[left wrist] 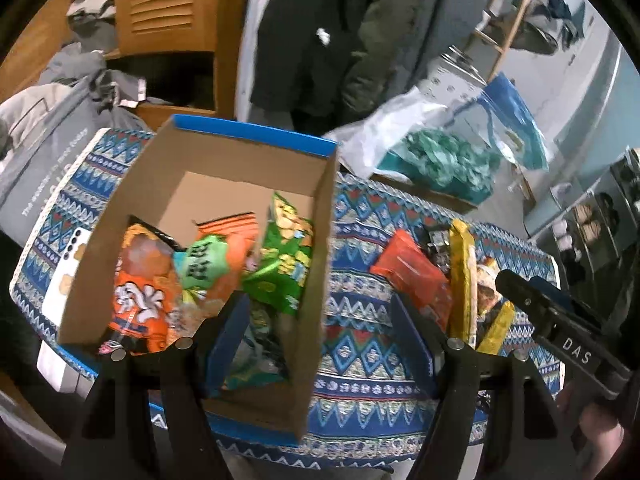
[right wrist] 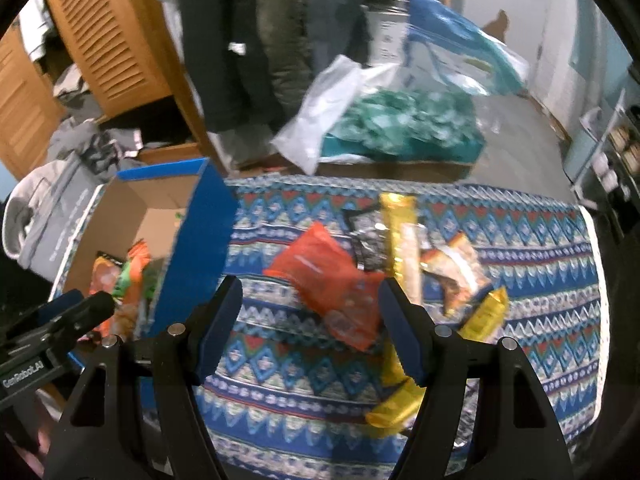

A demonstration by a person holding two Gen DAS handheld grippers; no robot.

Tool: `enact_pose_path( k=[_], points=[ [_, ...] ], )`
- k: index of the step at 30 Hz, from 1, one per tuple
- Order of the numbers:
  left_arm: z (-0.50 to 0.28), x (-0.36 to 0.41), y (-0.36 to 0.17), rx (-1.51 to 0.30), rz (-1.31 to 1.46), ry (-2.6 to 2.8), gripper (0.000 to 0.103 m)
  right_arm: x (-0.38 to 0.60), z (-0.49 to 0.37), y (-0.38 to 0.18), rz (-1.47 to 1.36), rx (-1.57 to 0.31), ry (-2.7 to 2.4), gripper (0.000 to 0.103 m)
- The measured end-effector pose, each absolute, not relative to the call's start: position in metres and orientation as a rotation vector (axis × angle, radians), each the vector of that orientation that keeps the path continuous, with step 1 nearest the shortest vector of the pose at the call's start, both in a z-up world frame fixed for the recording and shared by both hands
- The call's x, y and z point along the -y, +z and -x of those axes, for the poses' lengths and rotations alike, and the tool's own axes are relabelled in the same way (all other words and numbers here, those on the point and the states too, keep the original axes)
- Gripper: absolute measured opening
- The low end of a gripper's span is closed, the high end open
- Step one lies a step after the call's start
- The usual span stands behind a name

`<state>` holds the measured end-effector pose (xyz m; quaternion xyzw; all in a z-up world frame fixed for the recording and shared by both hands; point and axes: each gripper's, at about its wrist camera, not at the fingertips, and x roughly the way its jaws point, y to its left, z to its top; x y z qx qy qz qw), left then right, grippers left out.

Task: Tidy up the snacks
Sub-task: 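Move both tools back from the box toward the yellow bars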

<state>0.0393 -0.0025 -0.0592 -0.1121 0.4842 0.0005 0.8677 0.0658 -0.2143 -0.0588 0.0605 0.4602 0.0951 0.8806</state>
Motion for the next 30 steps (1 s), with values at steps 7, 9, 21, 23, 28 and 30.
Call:
enact_pose_path(
  k=[7, 9, 21, 23, 28, 30],
  points=[
    [-0.044, 0.037, -0.068, -1.057, 0.196, -0.040, 0.074, 0.268, -0.061, -0.073, -0.194, -0.981, 0.113, 0.071],
    [-0.045, 0.048, -0.071, -1.065, 0.180, -0.048, 0.074, 0.282, -0.061, -0.078, -0.214, -0.988, 0.088, 0.071],
    [-0.061, 0.097, -0.097, -1.134, 0.133, -0.084, 0.074, 0.345, -0.060, -0.114, -0.296, -1.053, -0.036, 0.071],
    [-0.065, 0.104, -0.102, -1.142, 0.127, -0.087, 0.074, 0.350, -0.061, -0.120, -0.301, -1.066, -0.048, 0.071],
    [-0.074, 0.121, -0.113, -1.167, 0.122, -0.097, 0.074, 0.359, -0.063, -0.138, -0.311, -1.106, -0.065, 0.071],
    [-0.078, 0.129, -0.118, -1.176, 0.111, -0.098, 0.074, 0.361, -0.065, -0.148, -0.312, -1.129, -0.074, 0.071]
  ],
)
